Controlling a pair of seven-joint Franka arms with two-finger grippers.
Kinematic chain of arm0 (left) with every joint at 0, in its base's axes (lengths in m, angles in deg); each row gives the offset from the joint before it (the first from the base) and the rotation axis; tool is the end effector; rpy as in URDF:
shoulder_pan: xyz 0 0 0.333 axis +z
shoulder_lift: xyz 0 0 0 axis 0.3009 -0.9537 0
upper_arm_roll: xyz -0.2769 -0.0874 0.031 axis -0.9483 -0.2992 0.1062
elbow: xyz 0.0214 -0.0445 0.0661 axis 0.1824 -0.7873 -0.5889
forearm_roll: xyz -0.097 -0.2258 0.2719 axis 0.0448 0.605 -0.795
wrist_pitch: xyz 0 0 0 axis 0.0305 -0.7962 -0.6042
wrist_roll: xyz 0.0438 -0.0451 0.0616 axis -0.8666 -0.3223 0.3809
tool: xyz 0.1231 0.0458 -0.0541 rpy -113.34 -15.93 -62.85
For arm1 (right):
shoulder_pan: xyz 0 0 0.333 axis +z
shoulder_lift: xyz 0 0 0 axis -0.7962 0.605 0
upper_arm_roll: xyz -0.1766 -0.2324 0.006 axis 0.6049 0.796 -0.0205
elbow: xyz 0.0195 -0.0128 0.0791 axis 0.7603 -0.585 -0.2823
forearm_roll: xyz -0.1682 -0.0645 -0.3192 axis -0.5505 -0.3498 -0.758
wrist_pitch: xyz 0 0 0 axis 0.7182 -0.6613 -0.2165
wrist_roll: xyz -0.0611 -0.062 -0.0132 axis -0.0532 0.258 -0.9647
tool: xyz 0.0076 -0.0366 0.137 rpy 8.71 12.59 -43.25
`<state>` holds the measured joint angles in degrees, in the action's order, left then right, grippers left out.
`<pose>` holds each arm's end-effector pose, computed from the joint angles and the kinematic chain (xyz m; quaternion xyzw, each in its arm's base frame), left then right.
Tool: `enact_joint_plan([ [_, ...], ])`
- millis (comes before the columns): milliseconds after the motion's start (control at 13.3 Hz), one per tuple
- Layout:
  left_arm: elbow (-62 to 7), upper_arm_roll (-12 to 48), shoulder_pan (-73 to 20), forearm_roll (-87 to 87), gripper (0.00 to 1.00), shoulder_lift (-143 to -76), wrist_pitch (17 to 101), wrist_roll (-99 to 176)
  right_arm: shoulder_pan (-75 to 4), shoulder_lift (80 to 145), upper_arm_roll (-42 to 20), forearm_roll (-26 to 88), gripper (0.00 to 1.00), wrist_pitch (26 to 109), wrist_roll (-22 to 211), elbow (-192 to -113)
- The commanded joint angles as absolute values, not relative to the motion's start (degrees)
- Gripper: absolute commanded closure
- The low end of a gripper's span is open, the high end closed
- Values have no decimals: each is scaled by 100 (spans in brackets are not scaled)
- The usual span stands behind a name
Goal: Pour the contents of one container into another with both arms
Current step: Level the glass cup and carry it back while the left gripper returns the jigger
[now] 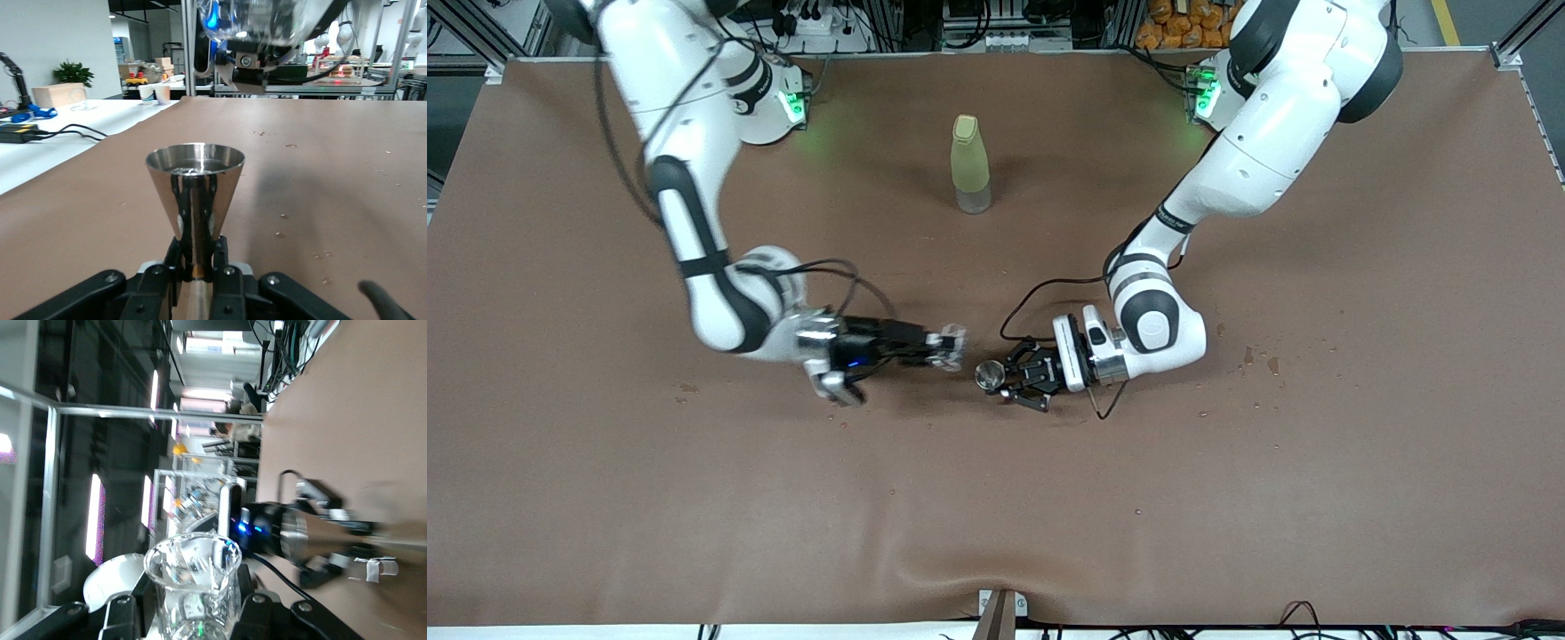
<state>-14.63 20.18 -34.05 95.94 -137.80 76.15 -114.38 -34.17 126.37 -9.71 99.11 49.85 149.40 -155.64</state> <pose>0.5798 -0.3853 0.1247 0.6024 -0.5064 0.4804 0.3873 0.5883 0.2593 0.2292 -0.7062 -0.0405 -0.0825 0.7021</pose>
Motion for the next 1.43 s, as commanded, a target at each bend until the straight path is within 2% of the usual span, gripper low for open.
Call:
enact_joint_plan([
  [0, -2029, 2006, -3080, 9487, 100, -13261, 7561, -11468, -4421, 12636, -1086, 8685, 100, 4378, 15853, -15318],
  [301, -2811, 1962, -2307, 8697, 100, -12681, 6965, -11433, -5477, 12644, -1095, 7445, 100, 4033, 17854, -15107],
  [601, -3383, 1962, -1113, 7178, 100, -12258, 5666, -11090, -6329, 12645, -1095, 6601, 100, 3770, 19685, -15063],
  [902, -3463, 1971, 311, 5577, 100, -12257, 4557, -10968, -7077, 12723, -1095, 5853, 100, 3769, 21793, -14825],
  [1127, -3402, 1971, 1234, 4969, 100, -12362, 4222, -10914, -7605, 13039, -1095, 5658, 100, 3760, 22875, -14808],
  [1353, -3227, 1997, 1737, 4591, 100, -12616, 4098, -11002, -7869, 13346, -1104, 5676, 100, 3559, 23300, -14799],
])
